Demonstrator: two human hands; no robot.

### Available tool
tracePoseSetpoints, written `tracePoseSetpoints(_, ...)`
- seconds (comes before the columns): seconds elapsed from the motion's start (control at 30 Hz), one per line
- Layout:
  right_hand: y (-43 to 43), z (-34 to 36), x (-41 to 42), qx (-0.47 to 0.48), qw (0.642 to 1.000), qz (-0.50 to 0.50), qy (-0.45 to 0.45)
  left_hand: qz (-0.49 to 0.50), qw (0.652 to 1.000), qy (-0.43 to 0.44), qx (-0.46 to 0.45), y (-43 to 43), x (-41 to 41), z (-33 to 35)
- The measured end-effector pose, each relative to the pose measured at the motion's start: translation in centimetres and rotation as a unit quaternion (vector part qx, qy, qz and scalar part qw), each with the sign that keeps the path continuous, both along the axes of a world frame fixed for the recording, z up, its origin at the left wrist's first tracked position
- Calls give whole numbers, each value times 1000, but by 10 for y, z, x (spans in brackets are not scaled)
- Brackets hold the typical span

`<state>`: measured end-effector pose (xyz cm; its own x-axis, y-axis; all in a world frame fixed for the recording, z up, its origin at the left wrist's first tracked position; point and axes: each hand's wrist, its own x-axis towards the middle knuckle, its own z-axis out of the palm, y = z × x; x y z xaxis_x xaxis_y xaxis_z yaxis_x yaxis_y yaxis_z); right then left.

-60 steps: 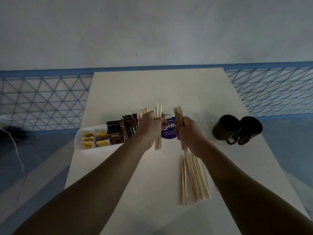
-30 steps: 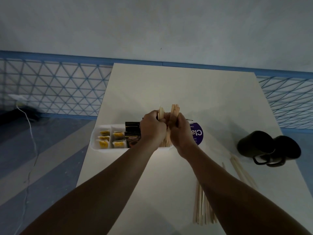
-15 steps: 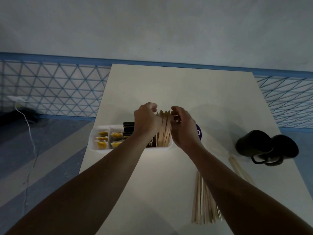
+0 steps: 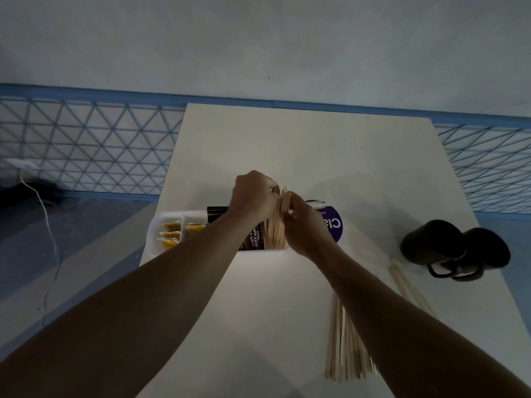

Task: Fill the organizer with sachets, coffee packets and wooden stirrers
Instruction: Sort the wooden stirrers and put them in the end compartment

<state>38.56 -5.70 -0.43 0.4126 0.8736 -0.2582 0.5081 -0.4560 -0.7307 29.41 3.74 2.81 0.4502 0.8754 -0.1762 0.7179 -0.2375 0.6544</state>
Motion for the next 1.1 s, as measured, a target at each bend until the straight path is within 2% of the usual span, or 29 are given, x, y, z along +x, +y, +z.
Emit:
tracePoseSetpoints(0.27,3,8,-4,45,995,38,-84,4,998,-66,5,-1,-7,-1)
tracePoseSetpoints(0.5,-4,7,-2,-12,999,19,-35,21,998,-49,21,-2,-10,3)
tracePoseSetpoints(0.73,-21,12,10,-62,996,-11,-62,24,994,-78,71,-9,-8,17)
tracePoseSetpoints(0.9,-45,10,19,-47,996,-27,-72,9,992,-107,62,-32,2,25)
tracePoseSetpoints(1.1,-94,3,32,-46,992,-39,-114,-24,995,-97,21,-75,19,20)
